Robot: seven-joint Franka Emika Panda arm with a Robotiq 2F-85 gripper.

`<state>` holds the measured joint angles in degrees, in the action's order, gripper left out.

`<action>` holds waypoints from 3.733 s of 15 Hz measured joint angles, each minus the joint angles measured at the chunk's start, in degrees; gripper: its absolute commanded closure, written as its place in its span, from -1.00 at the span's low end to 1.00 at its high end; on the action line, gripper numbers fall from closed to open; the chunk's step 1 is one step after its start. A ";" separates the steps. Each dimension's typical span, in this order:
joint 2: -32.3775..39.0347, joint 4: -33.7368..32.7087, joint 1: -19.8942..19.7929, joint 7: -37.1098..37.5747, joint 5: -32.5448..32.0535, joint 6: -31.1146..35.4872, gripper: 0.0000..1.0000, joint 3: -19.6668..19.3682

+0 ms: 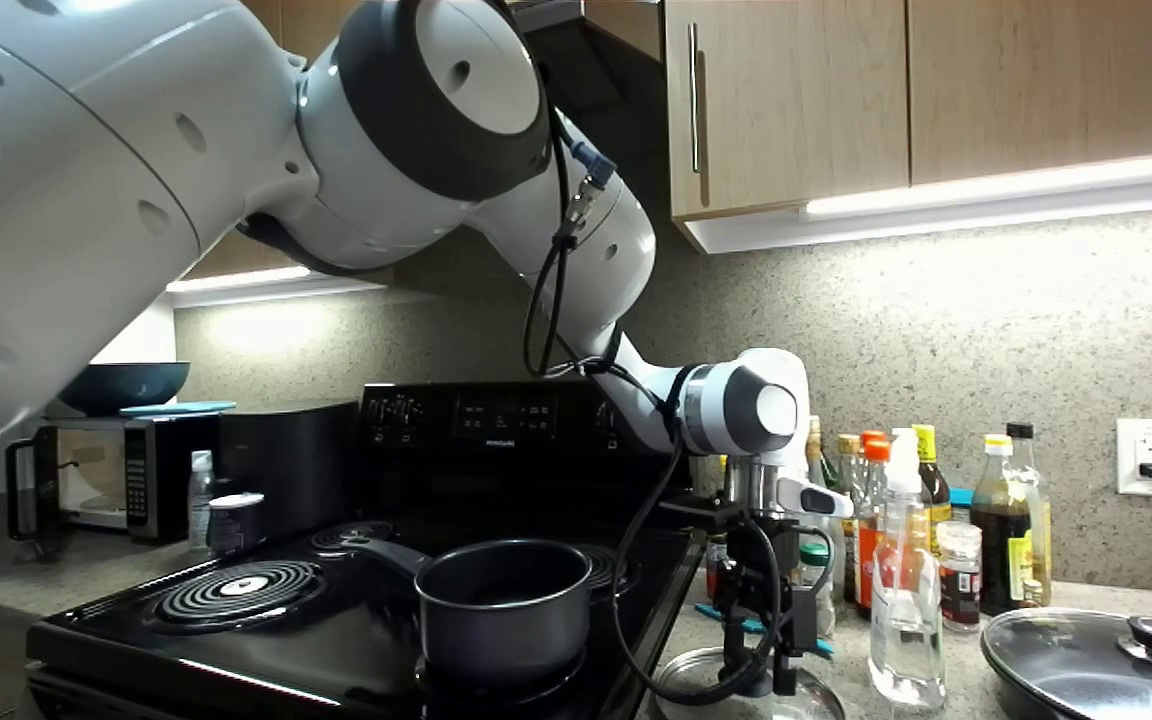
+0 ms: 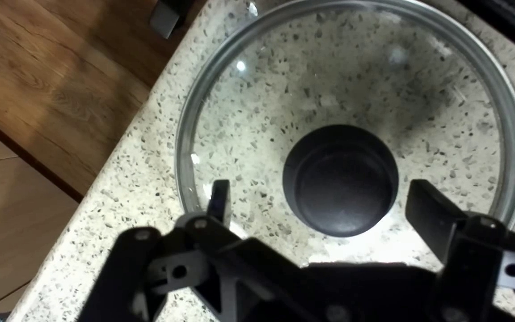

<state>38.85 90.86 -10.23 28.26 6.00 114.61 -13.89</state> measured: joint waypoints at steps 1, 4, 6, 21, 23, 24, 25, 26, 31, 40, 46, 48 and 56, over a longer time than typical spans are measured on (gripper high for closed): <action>0.01 0.06 0.09 0.00 -0.25 0.09 -1.00 0.00; 0.02 0.53 0.80 0.00 -1.95 0.99 -1.00 -0.04; 0.02 0.85 1.21 0.00 -2.47 1.40 -1.00 -0.05; -0.37 1.05 1.58 0.07 -2.90 1.91 0.51 -0.29; -0.37 1.04 1.58 0.07 -2.89 1.91 0.51 -0.27; -0.37 1.04 1.57 0.07 -2.88 1.91 0.51 -0.27; -0.38 1.04 1.56 0.07 -2.88 1.91 0.51 -0.26; -0.47 1.16 1.53 0.06 -2.85 2.04 0.51 -0.26; -6.19 10.11 0.49 -0.92 -0.50 15.57 0.01 -0.28; -10.54 14.58 -0.78 -1.97 1.02 17.87 -0.49 0.02; -9.95 14.65 0.03 -1.97 -0.82 17.88 -0.98 -0.07; -9.68 14.79 0.62 -1.97 -1.45 17.88 -1.00 -0.10; -8.18 14.29 1.43 -1.96 -1.95 17.47 -1.00 -0.15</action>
<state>30.67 105.15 -8.80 26.31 4.05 132.07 -14.04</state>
